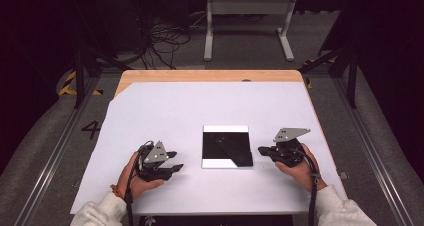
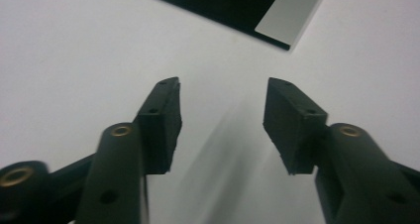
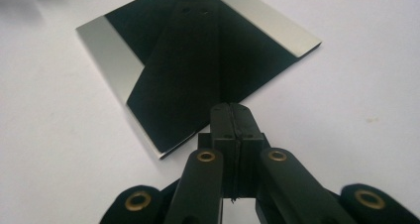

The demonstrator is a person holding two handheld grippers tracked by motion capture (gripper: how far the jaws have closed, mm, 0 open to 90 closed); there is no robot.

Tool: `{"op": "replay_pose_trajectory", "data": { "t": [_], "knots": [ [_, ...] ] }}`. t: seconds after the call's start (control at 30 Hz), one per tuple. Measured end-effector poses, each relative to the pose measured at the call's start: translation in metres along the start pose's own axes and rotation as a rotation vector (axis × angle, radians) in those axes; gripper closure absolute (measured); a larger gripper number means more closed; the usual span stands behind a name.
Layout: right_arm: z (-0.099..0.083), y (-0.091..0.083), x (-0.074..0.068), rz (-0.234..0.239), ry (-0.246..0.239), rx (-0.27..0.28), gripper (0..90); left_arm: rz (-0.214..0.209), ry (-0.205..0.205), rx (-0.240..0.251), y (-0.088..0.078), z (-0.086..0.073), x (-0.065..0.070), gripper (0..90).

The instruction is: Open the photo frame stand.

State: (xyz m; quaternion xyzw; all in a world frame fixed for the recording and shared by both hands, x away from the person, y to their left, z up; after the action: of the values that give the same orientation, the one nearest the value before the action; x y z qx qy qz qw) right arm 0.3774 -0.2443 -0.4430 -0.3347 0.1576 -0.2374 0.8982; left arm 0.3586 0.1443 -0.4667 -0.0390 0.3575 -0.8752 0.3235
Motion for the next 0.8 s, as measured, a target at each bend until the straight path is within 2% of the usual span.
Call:
{"op": "replay_pose_trajectory", "data": {
  "t": [0.07, 0.17, 0.2, 0.23, 0.33, 0.4, 0.47, 0.53, 0.63, 0.8],
  "knots": [
    [0.000, 0.000, -0.002, 0.007, -0.003, -0.010, 90.0, -0.006, -0.004, 0.003, -0.001, -0.001, -0.001, 44.3],
    [0.001, 0.002, -0.007, 0.015, -0.018, -0.044, 90.0, 0.014, -0.028, -0.005, 0.000, -0.003, -0.004, 40.3],
    [0.001, 0.003, -0.009, 0.031, -0.019, -0.095, 90.0, 0.015, -0.034, -0.006, 0.000, -0.004, -0.004, 36.2],
    [0.002, 0.003, -0.012, 0.032, -0.035, -0.127, 90.0, 0.016, -0.034, -0.008, 0.000, -0.004, -0.003, 36.4],
    [0.004, 0.002, -0.015, 0.040, -0.040, -0.162, 90.0, 0.010, -0.042, -0.017, 0.002, -0.005, -0.002, 32.0],
    [0.004, 0.002, -0.017, 0.047, -0.041, -0.169, 90.0, 0.013, -0.034, -0.027, 0.003, -0.005, -0.001, 32.5],
    [0.002, 0.008, -0.021, 0.064, -0.044, -0.204, 90.0, 0.010, -0.045, -0.027, 0.004, -0.005, -0.002, 31.2],
    [0.000, 0.013, -0.024, 0.062, -0.067, -0.243, 90.0, 0.005, -0.053, -0.020, 0.004, -0.004, -0.003, 33.6],
    [-0.001, 0.017, -0.027, 0.082, -0.074, -0.268, 90.0, -0.001, -0.067, -0.024, 0.007, -0.003, -0.003, 32.2],
    [-0.002, 0.019, -0.030, 0.074, -0.080, -0.305, 90.0, -0.003, -0.068, -0.038, 0.015, -0.002, -0.005, 30.8]
  ]
}}
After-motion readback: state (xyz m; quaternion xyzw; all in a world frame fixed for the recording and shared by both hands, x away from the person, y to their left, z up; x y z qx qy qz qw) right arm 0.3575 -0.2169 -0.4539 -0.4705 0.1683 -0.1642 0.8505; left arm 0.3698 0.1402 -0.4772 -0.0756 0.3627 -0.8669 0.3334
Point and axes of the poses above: each handheld gripper's, and its own axes: y roughly forward along the jaws, z roughly out of its top, x roughly to its right, the point moved 3 cm from there along y, roughly forward along the jaws, and after that the axes turned 9 degrees about z, right-handed, at the moved point
